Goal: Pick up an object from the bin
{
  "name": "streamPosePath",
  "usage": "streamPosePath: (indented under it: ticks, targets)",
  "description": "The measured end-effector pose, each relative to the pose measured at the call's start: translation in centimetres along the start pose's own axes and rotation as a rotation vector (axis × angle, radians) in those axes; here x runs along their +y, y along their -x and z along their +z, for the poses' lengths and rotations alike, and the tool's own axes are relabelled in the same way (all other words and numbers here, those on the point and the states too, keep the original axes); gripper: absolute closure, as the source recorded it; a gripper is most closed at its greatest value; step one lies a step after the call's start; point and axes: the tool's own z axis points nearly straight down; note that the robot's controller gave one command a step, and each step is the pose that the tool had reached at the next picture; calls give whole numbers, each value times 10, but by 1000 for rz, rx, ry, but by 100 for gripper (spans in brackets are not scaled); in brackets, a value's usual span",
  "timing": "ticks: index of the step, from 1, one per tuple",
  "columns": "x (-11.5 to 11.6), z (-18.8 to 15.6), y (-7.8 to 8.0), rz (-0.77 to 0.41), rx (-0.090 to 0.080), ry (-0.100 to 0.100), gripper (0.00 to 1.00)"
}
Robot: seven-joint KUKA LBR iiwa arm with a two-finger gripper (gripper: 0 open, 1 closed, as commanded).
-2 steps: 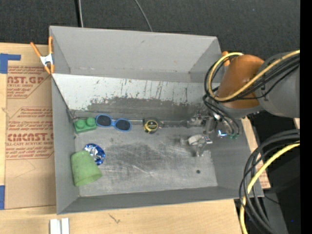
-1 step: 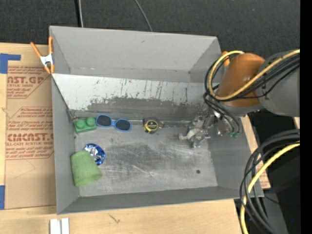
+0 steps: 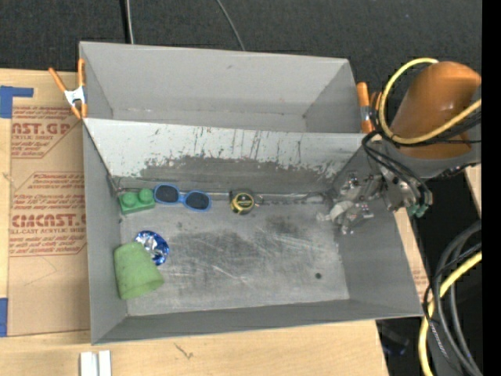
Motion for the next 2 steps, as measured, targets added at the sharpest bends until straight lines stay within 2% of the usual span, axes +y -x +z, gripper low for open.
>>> streamPosePath:
  ticks: [1, 2]
  targets:
    - [43, -152, -5, -417, 0, 2, 100]
    - [28, -32, 4, -361, 12, 9, 100]
